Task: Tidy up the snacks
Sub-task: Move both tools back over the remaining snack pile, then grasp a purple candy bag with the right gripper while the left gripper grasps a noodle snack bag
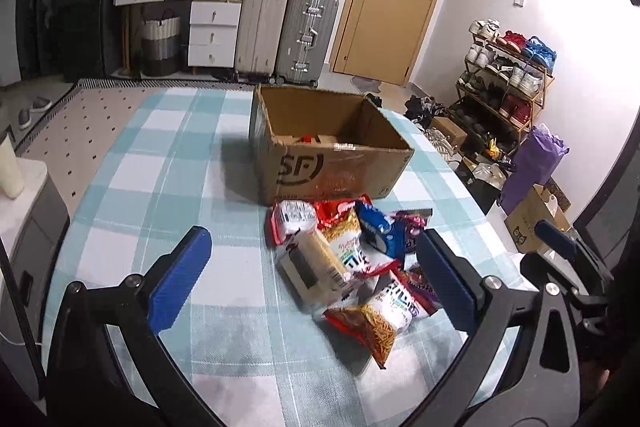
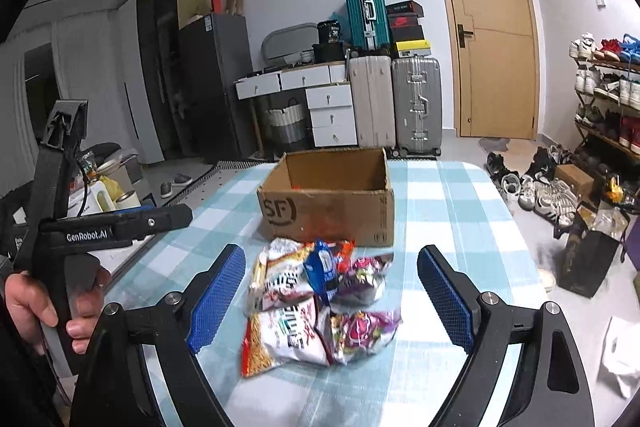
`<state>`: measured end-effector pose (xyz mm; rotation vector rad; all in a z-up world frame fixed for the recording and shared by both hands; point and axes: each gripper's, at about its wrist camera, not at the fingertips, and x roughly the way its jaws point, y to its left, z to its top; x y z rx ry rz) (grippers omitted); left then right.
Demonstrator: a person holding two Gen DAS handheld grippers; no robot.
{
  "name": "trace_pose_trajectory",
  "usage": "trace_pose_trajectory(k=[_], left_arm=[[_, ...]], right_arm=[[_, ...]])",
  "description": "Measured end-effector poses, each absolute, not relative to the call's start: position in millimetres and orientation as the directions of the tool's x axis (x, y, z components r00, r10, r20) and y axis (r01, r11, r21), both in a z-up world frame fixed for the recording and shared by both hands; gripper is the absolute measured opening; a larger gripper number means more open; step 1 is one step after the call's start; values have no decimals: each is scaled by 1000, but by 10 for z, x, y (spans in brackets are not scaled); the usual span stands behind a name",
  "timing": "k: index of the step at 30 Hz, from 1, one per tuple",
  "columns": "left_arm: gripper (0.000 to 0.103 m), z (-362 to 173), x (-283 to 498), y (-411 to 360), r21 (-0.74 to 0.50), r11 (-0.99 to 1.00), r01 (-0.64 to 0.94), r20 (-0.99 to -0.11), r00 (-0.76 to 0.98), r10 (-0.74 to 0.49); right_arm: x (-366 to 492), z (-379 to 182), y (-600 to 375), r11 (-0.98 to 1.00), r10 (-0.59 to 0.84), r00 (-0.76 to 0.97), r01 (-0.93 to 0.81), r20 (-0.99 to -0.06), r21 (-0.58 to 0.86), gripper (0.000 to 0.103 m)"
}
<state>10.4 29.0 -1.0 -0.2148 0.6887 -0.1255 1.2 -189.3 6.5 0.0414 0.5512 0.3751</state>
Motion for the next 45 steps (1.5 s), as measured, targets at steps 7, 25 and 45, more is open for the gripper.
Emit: trace_pose_trajectory(k=[7, 25, 45], left_arm=[[102, -344, 121, 275, -242, 969, 38, -648, 738, -191], [102, -765, 309, 320, -258, 965, 37, -705, 676, -214], [102, -1043, 428, 280, -288, 957, 41, -752, 609, -252]], right_arm=[[112, -326, -1969, 940, 340, 744, -293, -576, 175, 90], [670, -1102, -2121, 925, 373, 622, -188, -689, 331, 90], [952, -1342, -1914, 948, 319, 545, -175, -775, 267, 68]])
